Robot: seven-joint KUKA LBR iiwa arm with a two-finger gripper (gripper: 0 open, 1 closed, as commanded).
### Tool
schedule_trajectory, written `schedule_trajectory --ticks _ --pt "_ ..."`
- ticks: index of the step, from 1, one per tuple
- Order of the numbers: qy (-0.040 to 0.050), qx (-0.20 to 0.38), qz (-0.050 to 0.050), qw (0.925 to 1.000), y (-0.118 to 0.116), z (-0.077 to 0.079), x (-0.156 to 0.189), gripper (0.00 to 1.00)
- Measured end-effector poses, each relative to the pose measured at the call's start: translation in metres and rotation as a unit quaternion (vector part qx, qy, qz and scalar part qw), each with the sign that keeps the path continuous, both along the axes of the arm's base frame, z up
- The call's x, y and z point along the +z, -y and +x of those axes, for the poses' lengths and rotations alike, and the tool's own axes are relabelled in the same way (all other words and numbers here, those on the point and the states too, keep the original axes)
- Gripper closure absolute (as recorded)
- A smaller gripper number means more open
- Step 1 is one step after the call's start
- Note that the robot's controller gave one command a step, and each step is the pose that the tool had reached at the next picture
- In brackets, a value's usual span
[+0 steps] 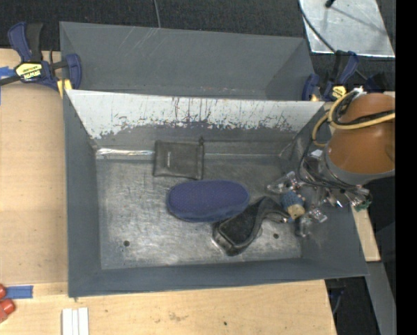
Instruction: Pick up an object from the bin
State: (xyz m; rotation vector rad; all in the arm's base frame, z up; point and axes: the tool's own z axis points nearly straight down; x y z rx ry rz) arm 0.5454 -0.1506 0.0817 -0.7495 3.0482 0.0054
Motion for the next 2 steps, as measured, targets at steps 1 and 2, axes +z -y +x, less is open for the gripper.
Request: schedule_trajectory --ticks 1,2 --pt "-0.0001 0.001 -0.001 1.0000 0.001 0.000 0.000 1.00" --pt "0.0055 0.030 -0.004 0.9995 -0.002 0.007 0.136 1.00"
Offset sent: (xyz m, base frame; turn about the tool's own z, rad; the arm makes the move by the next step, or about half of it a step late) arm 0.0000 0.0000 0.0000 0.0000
